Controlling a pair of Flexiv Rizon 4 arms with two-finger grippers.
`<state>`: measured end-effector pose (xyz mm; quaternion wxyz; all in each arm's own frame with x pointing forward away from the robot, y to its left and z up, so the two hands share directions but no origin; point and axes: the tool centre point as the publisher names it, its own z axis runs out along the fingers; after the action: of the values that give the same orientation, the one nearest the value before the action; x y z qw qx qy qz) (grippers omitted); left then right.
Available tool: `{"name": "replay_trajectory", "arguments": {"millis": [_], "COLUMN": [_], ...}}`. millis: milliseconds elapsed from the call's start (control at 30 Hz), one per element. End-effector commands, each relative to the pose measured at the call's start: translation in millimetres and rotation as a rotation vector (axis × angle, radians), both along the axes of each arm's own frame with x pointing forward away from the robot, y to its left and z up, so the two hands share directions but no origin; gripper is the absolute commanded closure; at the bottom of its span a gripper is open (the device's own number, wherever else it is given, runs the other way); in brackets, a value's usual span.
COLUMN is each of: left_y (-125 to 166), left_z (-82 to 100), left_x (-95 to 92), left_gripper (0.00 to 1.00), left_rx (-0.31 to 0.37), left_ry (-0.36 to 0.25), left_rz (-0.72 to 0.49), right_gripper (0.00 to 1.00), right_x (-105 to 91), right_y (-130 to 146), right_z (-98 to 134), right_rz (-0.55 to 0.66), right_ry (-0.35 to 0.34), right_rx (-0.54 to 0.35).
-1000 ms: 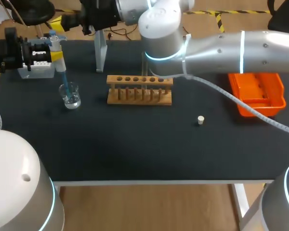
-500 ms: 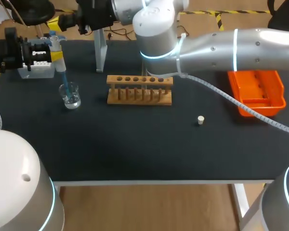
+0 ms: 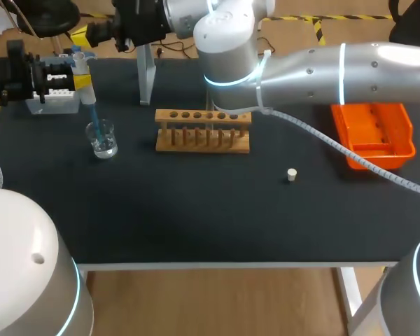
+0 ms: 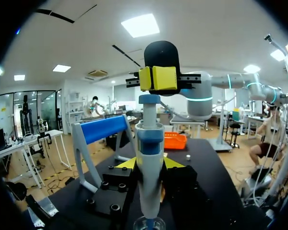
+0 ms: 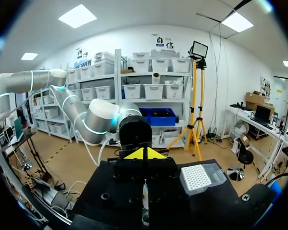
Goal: Invert the test tube, pick up the pipette, mount the tip to pipette, aspirate from beaker and dispense into the tube, eject the tip, return the pipette, and cap with the stopper.
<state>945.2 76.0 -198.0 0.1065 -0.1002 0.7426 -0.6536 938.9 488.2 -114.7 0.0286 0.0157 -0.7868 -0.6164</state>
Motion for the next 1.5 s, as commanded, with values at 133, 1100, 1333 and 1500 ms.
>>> {"name": "replay_trajectory", "arguments": {"millis": [133,1100,1333,1500], "left_y": [-0.5,-0.5,-0.5,-0.5], "left_z": [0.1,0.1,0.1,0.1], "left_x": [-0.9,-0.9,-0.9,-0.9], "left_gripper": [1.0,1.0,1.0,1.0], "left_rx": [0.001,0.001,0.001,0.001], "left_ry": [-0.002,-0.002,-0.002,-0.002], "left_rz": [0.004,0.004,0.004,0.004], "right_gripper": [1.0,1.0,1.0,1.0], "right_x": [2.3,3.5,2.3,1.5], "right_y": [-0.3,1.9,0.9,0.2], "right_z": [-2.4,-17.1,-22.2,-26.6], "right_rz": [0.001,0.005,0.009,0.008], "right_ry": [0.004,0.019,0.029,0.037], "right_rx": [-0.01,-0.039,-0.047,-0.05]}}
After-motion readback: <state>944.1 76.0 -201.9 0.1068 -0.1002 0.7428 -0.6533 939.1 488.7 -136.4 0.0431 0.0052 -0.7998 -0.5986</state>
